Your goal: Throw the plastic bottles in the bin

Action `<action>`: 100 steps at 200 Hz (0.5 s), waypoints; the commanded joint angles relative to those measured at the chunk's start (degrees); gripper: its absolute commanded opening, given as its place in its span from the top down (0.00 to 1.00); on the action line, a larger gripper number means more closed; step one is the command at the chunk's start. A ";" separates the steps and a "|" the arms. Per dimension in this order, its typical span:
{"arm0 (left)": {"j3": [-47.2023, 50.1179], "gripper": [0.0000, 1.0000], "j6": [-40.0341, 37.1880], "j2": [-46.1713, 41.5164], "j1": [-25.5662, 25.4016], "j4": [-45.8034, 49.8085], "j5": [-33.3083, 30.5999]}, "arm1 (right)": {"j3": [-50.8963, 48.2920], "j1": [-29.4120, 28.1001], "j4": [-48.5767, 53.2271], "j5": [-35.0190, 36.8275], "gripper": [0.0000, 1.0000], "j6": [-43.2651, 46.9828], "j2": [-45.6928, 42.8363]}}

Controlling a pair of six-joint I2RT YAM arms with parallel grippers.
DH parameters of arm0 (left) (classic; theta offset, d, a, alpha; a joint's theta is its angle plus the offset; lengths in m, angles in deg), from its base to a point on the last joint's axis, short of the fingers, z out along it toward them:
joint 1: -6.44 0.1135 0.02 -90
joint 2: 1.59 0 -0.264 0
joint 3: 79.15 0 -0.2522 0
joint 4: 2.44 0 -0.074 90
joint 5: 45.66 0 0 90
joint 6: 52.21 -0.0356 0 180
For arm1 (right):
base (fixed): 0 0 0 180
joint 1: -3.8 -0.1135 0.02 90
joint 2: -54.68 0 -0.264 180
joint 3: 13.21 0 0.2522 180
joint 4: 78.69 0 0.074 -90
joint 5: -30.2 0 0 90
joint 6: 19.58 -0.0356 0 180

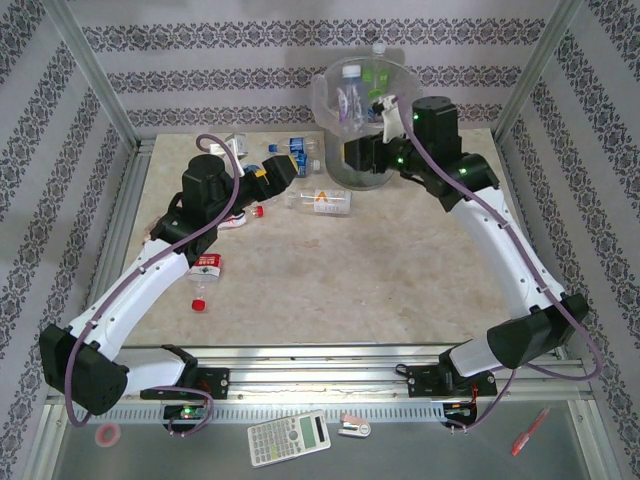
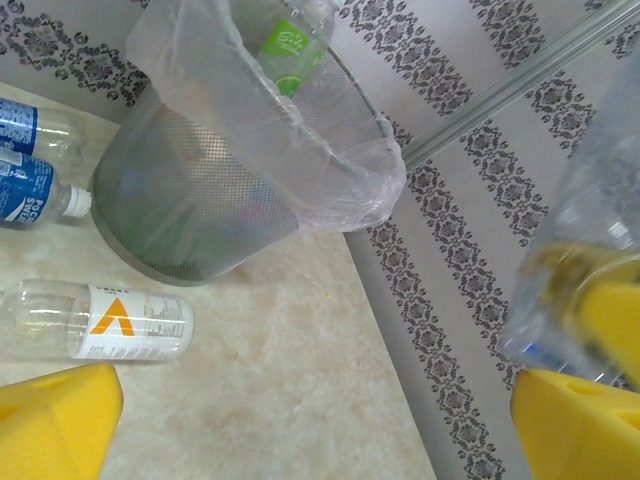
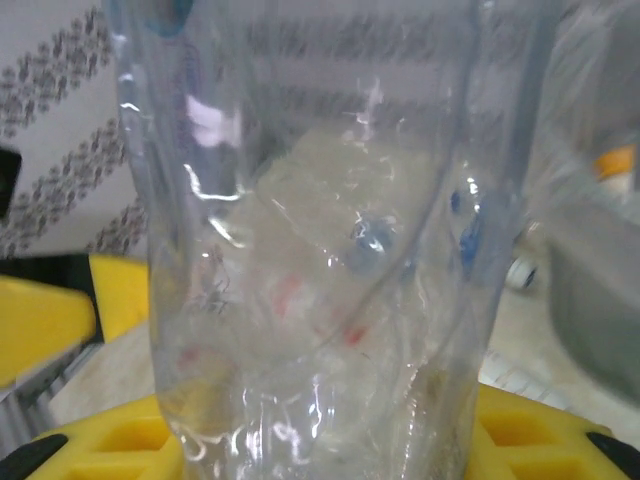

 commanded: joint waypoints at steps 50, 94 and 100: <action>1.11 0.00 1.16 0.88 0.59 0.03 -1.29 | 8.27 1.26 -13.37 7.14 0.56 4.88 -2.46; 2.10 0.00 1.78 1.05 0.55 0.24 -1.96 | 8.24 1.64 -25.33 9.42 0.56 6.10 -4.56; 2.22 0.00 1.80 1.18 0.57 0.35 -2.05 | 7.92 1.75 -27.20 9.81 0.56 6.05 -4.96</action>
